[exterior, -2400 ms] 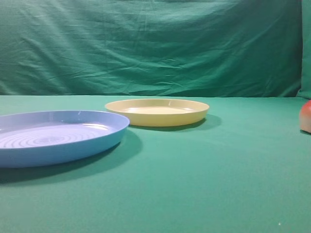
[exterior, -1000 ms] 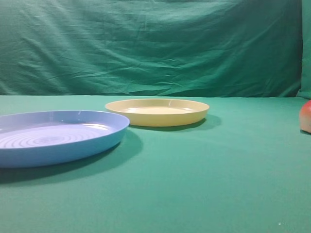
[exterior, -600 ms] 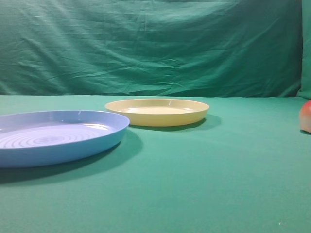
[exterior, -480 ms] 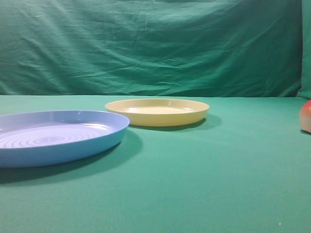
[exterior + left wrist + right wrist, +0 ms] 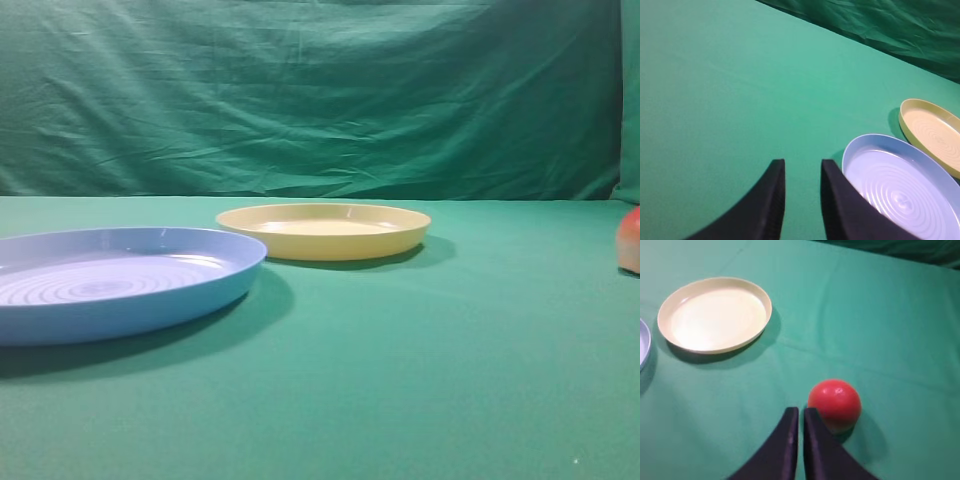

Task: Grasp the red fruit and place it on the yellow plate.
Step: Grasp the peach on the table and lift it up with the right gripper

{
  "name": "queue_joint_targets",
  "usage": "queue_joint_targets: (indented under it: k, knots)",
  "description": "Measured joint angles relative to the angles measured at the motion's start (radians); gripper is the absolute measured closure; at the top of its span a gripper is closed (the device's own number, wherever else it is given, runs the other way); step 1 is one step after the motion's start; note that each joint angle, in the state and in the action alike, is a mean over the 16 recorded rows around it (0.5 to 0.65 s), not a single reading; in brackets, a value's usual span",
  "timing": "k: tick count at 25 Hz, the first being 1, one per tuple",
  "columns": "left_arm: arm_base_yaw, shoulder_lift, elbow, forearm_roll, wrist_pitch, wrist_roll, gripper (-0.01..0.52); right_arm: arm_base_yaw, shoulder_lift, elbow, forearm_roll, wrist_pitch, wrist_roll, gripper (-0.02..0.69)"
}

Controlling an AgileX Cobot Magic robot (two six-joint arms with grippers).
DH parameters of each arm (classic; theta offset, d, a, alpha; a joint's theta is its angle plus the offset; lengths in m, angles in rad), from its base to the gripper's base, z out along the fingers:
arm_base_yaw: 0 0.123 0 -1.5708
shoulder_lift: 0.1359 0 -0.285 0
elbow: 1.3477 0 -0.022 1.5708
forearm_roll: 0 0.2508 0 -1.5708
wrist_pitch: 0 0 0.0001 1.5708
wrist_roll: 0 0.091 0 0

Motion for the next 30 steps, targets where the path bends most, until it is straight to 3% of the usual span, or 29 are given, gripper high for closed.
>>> queue_joint_targets:
  k: [10, 13, 16, 26, 30]
  knots:
    - [0.0, 0.0, 0.0, 0.0, 0.0, 0.0, 0.357, 0.0, 0.262, -0.064, -0.004, 0.022, -0.053, 0.659]
    - [0.0, 0.0, 0.0, 0.0, 0.0, 0.0, 0.357, 0.0, 0.34, -0.087, -0.004, 0.012, -0.07, 0.62]
    - [0.0, 0.0, 0.0, 0.0, 0.0, 0.0, 0.357, 0.0, 0.416, -0.117, -0.004, 0.001, -0.086, 0.532]
    - [0.0, 0.0, 0.0, 0.0, 0.0, 0.0, 0.357, 0.0, 0.674, -0.235, -0.004, -0.044, -0.096, 0.137]
    - [0.0, 0.0, 0.0, 0.0, 0.0, 0.0, 0.357, 0.0, 0.782, -0.275, -0.003, -0.076, -0.097, 0.038]
